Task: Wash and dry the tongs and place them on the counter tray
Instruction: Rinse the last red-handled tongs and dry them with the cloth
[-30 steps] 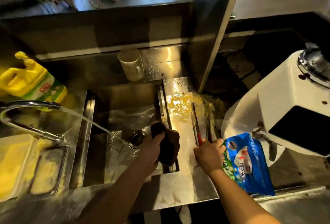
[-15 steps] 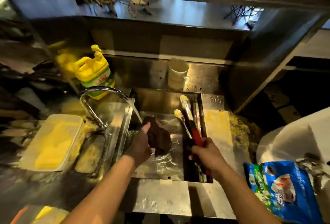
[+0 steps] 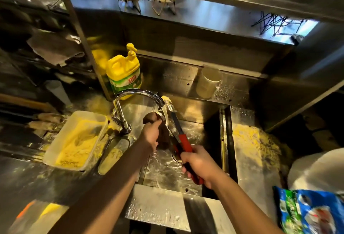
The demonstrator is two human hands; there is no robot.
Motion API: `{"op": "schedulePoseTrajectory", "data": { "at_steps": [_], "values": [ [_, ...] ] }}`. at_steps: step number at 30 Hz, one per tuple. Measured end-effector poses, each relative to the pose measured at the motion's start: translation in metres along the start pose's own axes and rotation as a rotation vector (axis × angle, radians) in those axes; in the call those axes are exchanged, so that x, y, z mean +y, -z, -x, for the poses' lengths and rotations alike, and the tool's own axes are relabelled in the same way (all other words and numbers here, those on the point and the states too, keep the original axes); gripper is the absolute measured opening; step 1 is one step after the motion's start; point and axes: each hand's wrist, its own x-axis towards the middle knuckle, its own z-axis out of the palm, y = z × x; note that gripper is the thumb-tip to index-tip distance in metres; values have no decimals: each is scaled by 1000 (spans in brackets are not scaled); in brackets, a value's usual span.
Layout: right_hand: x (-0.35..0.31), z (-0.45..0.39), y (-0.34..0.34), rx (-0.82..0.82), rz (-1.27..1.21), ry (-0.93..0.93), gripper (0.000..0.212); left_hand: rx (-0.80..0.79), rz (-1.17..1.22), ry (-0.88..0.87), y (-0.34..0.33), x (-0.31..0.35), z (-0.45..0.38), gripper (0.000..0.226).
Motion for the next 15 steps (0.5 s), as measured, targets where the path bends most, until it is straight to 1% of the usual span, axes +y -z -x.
{"op": "schedulePoseTrajectory", "data": {
  "at_steps": [2, 4, 6, 9, 10, 12, 13, 14, 15],
  "values": [
    [2, 7, 2, -13, 24, 10, 17, 12, -36, -27, -2, 10, -8, 18],
    [5, 15, 8, -23, 54, 1, 28, 57, -59, -44, -3, 21, -19, 20],
    [5, 15, 17, -2, 91, -3, 34, 34, -100, -26, -12, 19, -23, 26],
    [2, 6, 21, 48, 118, 40, 22, -79, -129, 63, -33, 2, -16, 22],
    [1, 6, 21, 43, 130, 53, 18, -83, -108, 63, -37, -1, -15, 18],
    [5, 9, 22, 22, 156, 48, 19, -2, -56, 26, -38, 5, -20, 5],
    [8, 12, 25, 15, 158, 32, 22, 36, -37, 22, -37, 6, -23, 6],
    [9, 13, 28, 13, 161, 21, 23, 40, -23, 29, -38, 6, -24, 10],
    [8, 10, 30, 19, 162, 16, 21, 6, -29, 43, -40, 4, -19, 11]
  ]
}}
